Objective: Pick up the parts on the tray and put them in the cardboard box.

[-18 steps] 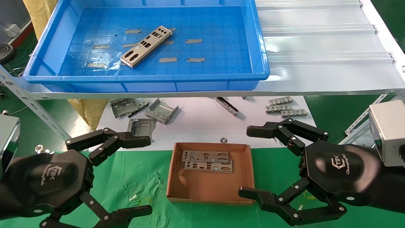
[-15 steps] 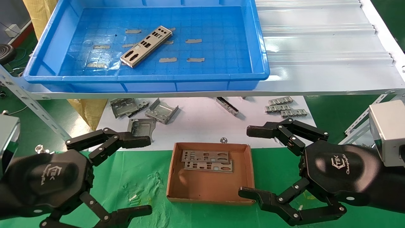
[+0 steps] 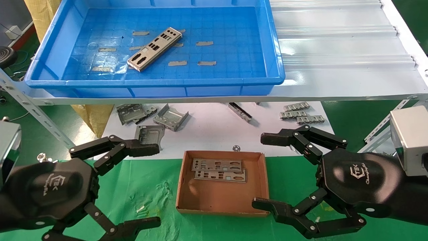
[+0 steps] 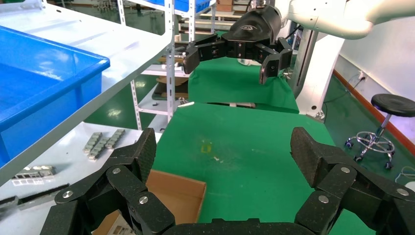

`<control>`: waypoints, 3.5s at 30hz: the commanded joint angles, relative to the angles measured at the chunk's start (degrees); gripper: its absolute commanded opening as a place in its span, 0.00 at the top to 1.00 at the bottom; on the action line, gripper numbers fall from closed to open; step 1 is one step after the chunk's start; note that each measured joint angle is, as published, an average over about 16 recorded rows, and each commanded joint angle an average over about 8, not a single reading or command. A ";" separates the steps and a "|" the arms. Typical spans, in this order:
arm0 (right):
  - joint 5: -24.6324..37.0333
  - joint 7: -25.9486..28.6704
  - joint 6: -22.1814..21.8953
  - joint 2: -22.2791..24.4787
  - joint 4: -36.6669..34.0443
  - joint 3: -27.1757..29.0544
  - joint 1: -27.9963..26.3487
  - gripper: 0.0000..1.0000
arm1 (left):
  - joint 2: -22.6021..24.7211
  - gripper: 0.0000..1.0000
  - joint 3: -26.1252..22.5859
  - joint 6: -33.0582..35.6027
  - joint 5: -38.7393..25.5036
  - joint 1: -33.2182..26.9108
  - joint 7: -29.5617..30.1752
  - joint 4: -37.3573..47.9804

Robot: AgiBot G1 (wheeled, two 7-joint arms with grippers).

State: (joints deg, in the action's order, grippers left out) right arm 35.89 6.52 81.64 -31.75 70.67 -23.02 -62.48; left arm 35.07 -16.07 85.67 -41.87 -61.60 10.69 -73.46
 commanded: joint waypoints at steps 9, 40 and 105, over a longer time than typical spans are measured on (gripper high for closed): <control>0.00 0.00 0.00 0.00 0.00 0.00 0.00 0.00 | 0.00 0.00 0.00 0.00 0.00 0.00 0.00 0.00; 0.00 0.00 0.00 0.00 0.00 0.00 0.00 1.00 | 0.00 0.00 0.00 0.00 0.00 0.00 0.00 0.00; 0.00 0.00 0.00 0.00 0.00 0.00 0.00 1.00 | 34.61 0.00 -18.83 -23.37 -40.42 -55.10 -4.48 68.64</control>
State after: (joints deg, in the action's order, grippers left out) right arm 35.89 6.52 81.64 -31.75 70.67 -23.02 -62.48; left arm 69.58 -34.80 62.30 -82.15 -116.64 6.27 -4.95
